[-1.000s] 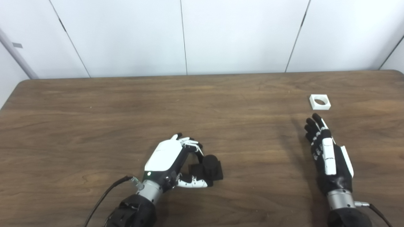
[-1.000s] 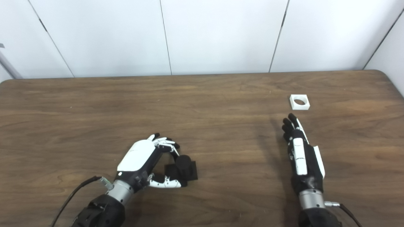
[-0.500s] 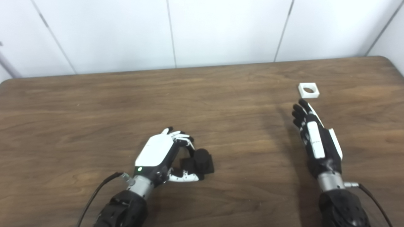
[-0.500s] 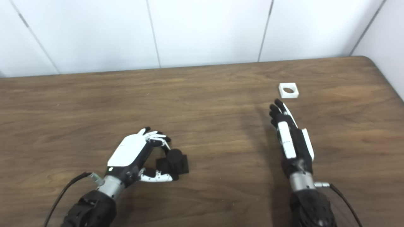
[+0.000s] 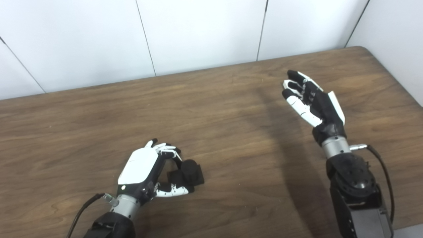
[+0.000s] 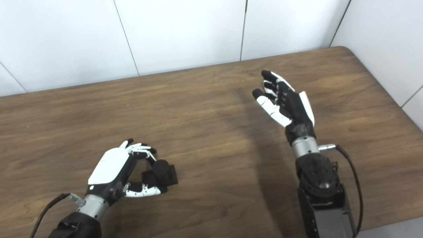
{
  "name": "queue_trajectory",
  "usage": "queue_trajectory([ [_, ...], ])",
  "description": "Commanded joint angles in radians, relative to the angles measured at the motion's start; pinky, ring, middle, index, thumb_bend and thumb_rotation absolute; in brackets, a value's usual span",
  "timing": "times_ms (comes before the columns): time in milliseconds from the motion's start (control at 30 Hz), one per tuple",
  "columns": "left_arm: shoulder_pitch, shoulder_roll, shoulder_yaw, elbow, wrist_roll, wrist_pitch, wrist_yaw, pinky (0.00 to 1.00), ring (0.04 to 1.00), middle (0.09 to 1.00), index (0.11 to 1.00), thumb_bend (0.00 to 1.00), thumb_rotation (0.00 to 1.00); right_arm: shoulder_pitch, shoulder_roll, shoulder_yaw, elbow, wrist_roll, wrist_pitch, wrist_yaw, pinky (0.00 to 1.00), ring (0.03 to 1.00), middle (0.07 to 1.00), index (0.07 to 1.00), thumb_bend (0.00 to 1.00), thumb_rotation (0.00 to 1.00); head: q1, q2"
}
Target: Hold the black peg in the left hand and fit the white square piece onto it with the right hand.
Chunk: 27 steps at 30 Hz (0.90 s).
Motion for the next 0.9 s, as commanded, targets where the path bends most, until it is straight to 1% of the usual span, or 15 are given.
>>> queue_trajectory([
  [0,-0.001,0.011,0.007,0.0,0.011,-0.002,0.002,1.0,0.855,0.769,0.485,0.52,0.05,-0.047,-0.047,0.001,-0.042,-0.05,-0.002,0.006,0.85,0.882,0.871,0.789,0.59,0.46,-0.003,-0.001],
  [33,0.0,0.011,0.007,0.001,0.011,-0.004,0.003,1.0,0.855,0.77,0.485,0.52,0.05,-0.055,-0.059,0.001,-0.041,-0.061,0.007,0.009,0.86,0.886,0.869,0.786,0.6,0.46,-0.006,-0.005],
  [100,0.001,0.013,0.007,0.003,0.012,-0.01,0.007,0.99,0.854,0.77,0.485,0.52,0.05,-0.08,-0.092,0.007,-0.032,-0.095,0.027,0.017,0.9,0.897,0.86,0.769,0.65,0.4,-0.009,-0.009],
  [167,0.003,0.014,0.007,0.006,0.012,-0.016,0.011,0.98,0.852,0.77,0.485,0.52,0.05,-0.101,-0.126,0.018,-0.019,-0.136,0.044,0.028,0.92,0.905,0.855,0.754,0.67,0.39,-0.011,-0.013],
  [233,0.004,0.015,0.009,0.009,0.01,-0.02,0.013,0.98,0.852,0.771,0.485,0.52,0.05,-0.127,-0.176,0.039,0.001,-0.194,0.057,0.046,0.94,0.915,0.857,0.743,0.7,0.38,-0.022,-0.021],
  [300,0.006,0.015,0.012,0.011,0.006,-0.024,0.016,0.98,0.853,0.771,0.485,0.52,0.05,-0.152,-0.22,0.057,0.026,-0.233,0.057,0.064,0.94,0.92,0.864,0.736,0.73,0.36,-0.022,-0.021],
  [367,0.009,0.015,0.015,0.015,0.003,-0.031,0.022,0.98,0.852,0.768,0.485,0.52,0.05,-0.18,-0.261,0.074,0.057,-0.263,0.062,0.088,0.91,0.913,0.879,0.719,0.77,0.3,-0.033,-0.029],
  [433,0.013,0.014,0.02,0.017,-0.003,-0.039,0.027,0.98,0.851,0.766,0.485,0.52,0.05,-0.211,-0.302,0.103,0.084,-0.312,0.098,0.122,0.89,0.914,0.89,0.716,0.8,0.28,-0.038,-0.045],
  [467,0.014,0.014,0.021,0.016,-0.004,-0.04,0.027,0.98,0.851,0.765,0.485,0.52,0.05,-0.221,-0.314,0.114,0.092,-0.33,0.112,0.135,0.89,0.922,0.899,0.716,0.82,0.26,-0.038,-0.045],
  [500,0.016,0.014,0.022,0.015,-0.003,-0.039,0.025,0.98,0.85,0.765,0.485,0.52,0.05,-0.234,-0.333,0.129,0.104,-0.349,0.125,0.154,0.88,0.924,0.903,0.716,0.82,0.25,-0.038,-0.056],
  [533,0.016,0.014,0.022,0.013,-0.001,-0.038,0.023,0.98,0.851,0.766,0.485,0.52,0.05,-0.247,-0.35,0.142,0.121,-0.363,0.126,0.169,0.89,0.939,0.912,0.72,0.83,0.24,-0.038,-0.056],
  [633,0.021,0.013,0.023,0.01,0.002,-0.034,0.02,0.97,0.849,0.765,0.485,0.52,0.05,-0.276,-0.378,0.164,0.174,-0.388,0.113,0.194,0.9,0.962,0.919,0.722,0.86,0.21,-0.032,-0.076],
  [667,0.023,0.012,0.024,0.009,0.002,-0.032,0.02,0.97,0.85,0.766,0.485,0.52,0.05,-0.283,-0.383,0.168,0.188,-0.392,0.111,0.2,0.91,0.972,0.922,0.725,0.87,0.19,-0.032,-0.076],
  [733,0.026,0.013,0.023,0.01,0.005,-0.034,0.021,0.97,0.851,0.767,0.485,0.52,0.05,-0.299,-0.393,0.177,0.218,-0.398,0.106,0.213,0.92,0.979,0.924,0.726,0.87,0.19,-0.034,-0.088],
  [867,0.03,0.017,0.021,0.011,0.01,-0.04,0.022,0.97,0.849,0.766,0.485,0.52,0.05,-0.343,-0.418,0.204,0.295,-0.418,0.094,0.242,0.99,0.999,0.939,0.738,0.87,0.19,-0.034,-0.098],
])
